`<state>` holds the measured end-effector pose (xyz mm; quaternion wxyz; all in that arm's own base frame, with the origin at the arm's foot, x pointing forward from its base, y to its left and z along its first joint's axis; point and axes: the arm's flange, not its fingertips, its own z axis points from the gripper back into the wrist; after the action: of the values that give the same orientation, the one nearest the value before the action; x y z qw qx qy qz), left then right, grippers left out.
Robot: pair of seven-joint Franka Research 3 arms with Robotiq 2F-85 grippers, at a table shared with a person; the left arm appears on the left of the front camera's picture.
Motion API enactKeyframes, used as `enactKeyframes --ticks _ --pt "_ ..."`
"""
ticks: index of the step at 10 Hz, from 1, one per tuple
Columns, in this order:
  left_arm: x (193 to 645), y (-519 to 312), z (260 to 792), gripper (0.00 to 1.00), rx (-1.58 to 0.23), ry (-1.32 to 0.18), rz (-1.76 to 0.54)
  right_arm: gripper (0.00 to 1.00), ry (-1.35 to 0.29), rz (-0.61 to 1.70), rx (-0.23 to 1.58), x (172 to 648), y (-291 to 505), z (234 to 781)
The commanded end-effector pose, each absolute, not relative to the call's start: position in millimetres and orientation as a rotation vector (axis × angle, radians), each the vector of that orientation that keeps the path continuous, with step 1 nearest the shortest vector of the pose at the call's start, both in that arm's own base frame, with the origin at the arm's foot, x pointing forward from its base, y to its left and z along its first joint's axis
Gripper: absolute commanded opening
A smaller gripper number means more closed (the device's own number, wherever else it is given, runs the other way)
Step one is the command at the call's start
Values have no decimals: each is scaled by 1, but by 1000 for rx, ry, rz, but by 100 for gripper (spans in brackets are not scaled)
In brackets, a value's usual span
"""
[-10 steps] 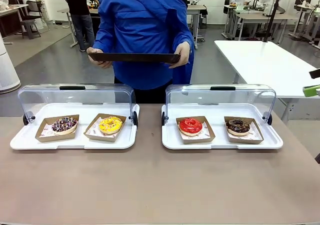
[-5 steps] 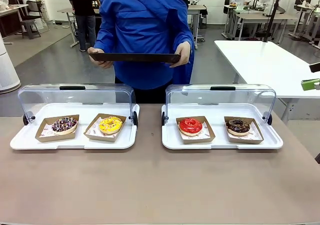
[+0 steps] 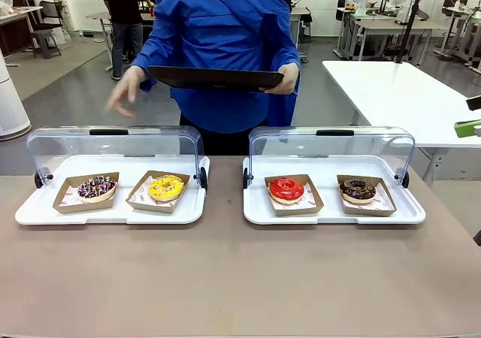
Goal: Provide the desired donut to the person.
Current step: Pick up and lift the Paper togo box containing the Donut pointed at by the person.
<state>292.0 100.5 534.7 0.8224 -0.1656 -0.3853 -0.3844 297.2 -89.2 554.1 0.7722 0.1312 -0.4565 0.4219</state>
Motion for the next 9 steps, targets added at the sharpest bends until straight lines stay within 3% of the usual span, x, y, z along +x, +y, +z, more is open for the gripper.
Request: enactKeyframes --ticks 1,9 --pt "292 101 534 100 -362 -823 -818 100 -983 929 284 296 -90 554" --pt "292 101 534 100 -362 -823 -818 100 -983 929 284 296 -90 554"
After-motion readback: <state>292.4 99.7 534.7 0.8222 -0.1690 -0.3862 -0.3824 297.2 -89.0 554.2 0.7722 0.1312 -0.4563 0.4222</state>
